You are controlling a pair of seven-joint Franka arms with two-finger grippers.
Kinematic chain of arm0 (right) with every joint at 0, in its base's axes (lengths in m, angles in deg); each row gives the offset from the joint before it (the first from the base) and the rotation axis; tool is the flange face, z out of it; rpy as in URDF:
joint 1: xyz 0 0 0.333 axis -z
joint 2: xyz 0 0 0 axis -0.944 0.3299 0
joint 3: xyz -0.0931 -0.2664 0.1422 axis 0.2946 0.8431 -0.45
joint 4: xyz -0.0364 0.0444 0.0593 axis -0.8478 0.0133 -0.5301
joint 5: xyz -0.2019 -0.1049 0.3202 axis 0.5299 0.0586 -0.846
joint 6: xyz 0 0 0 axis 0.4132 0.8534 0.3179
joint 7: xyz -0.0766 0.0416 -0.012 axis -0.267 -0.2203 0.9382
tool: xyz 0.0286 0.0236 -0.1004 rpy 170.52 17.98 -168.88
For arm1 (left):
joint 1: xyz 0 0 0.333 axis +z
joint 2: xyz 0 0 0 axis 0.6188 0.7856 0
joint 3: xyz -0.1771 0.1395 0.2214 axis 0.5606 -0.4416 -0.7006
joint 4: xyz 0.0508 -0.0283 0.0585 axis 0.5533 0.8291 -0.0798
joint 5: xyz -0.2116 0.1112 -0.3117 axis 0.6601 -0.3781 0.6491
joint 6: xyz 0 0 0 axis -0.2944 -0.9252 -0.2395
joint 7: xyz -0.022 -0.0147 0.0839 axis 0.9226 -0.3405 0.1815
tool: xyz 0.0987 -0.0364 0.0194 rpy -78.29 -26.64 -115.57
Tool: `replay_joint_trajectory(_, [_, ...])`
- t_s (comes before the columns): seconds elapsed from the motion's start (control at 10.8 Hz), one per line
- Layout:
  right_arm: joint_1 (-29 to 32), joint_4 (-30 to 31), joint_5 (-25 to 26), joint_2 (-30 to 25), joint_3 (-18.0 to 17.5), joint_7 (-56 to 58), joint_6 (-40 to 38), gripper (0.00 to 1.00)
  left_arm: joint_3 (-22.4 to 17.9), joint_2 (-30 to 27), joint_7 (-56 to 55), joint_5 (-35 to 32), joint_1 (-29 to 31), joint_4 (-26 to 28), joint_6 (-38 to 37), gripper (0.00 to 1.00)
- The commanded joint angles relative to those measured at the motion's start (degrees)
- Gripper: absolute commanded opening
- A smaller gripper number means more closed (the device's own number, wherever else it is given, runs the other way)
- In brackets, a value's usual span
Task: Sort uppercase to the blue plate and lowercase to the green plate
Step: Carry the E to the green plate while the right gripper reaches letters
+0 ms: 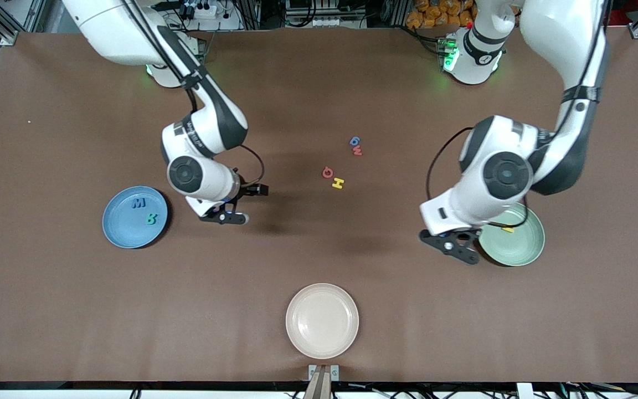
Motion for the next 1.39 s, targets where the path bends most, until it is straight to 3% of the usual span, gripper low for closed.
replay_joint_trajectory(0.0, [-3.3,0.6,-0.8,0.1,-0.9,-7.6,2.6,1.00,-3.5,-5.2,10.4,1.9,3.9,6.1,-1.0,0.00])
replay_joint_trajectory(0.28, [-8.2,0.7,-0.6,0.6,-1.0,-15.5,6.3,1.00,-5.3,-5.9,18.2,6.3,9.8,10.4,-0.6,0.00])
replay_joint_trajectory(0.56, [-13.2,0.7,0.2,1.8,-0.9,-22.9,11.4,1.00,-5.6,-7.1,18.5,5.9,12.7,18.7,6.7,0.00])
replay_joint_trajectory(0.65, [-14.9,0.7,3.2,2.5,-0.9,-25.8,12.5,1.00,-5.8,-7.2,18.7,5.6,13.1,20.2,8.4,0.00])
replay_joint_trajectory(0.84, [-16.1,0.5,14.0,3.8,-1.9,-36.4,13.8,1.00,-7.7,-6.0,19.4,4.7,13.2,22.1,10.5,0.00])
replay_joint_trajectory(1.02, [-16.1,-1.6,23.2,7.1,-4.4,-47.0,15.3,1.00,-8.2,-5.5,19.3,4.7,13.2,27.6,18.1,0.00])
replay_joint_trajectory(1.3, [-16.1,-4.5,23.8,9.9,-5.8,-50.5,15.4,1.00,-8.1,-4.7,19.0,4.7,12.9,27.8,18.8,0.00])
